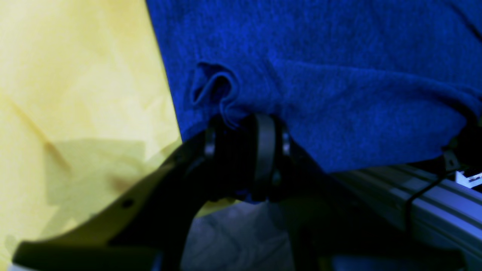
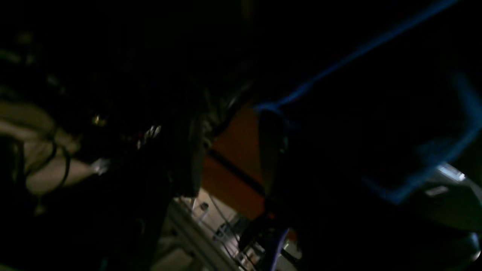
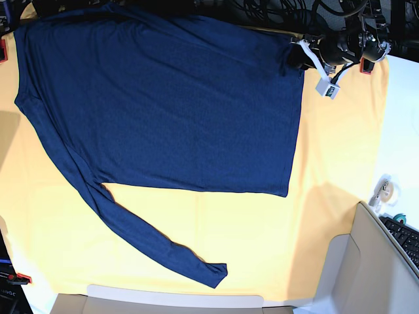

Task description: Fold the T-shirt properly

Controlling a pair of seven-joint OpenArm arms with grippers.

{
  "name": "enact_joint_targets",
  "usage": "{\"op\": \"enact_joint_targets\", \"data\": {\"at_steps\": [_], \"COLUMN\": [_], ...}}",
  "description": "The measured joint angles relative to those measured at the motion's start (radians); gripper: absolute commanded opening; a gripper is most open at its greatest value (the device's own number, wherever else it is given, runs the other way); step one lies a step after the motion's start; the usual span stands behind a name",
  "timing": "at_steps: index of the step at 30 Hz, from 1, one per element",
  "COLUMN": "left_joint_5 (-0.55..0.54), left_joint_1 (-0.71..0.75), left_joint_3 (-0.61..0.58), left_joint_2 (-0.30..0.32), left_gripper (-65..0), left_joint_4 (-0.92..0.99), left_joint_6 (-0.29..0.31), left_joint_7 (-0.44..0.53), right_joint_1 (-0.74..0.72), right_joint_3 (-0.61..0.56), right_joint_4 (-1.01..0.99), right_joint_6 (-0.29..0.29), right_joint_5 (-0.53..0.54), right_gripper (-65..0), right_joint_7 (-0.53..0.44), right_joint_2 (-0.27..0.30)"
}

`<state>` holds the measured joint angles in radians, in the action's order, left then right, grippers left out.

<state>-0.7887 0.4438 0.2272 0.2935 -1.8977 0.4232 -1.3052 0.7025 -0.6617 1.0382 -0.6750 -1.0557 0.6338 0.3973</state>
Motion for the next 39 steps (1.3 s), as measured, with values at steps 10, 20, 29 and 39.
{"op": "enact_joint_targets", "data": {"at_steps": [10, 20, 29, 39], "left_joint_5": [0.0, 0.0, 0.0, 0.0], "left_joint_1": [0.002, 0.002, 0.002, 0.002], "left_joint_3": [0.0, 0.0, 0.0, 0.0], "left_joint_2": [0.0, 0.0, 0.0, -0.002], "left_gripper": [-52.4, -52.4, -52.4, -52.4], "left_joint_4": [0.0, 0.0, 0.0, 0.0], "left_joint_6": [0.0, 0.0, 0.0, 0.0], "left_joint_7": [0.0, 0.0, 0.0, 0.0], "right_joint_1": [-0.015, -0.01, -0.01, -0.004], "right_joint_3": [-0.002, -0.002, 0.002, 0.006], "right_joint_4": [-0.002, -0.001, 0.002, 0.083], "right_joint_6": [-0.006, -0.006, -0.006, -0.008], "right_joint_5": [-0.042, -0.064, -0.063, -0.064], "right_gripper": [-39.2, -20.7, -20.7, -20.8], "right_joint_7": [-0.003, -0.003, 0.001, 0.061], "right_joint_2": [0.006, 0.006, 0.007, 0.043]}}
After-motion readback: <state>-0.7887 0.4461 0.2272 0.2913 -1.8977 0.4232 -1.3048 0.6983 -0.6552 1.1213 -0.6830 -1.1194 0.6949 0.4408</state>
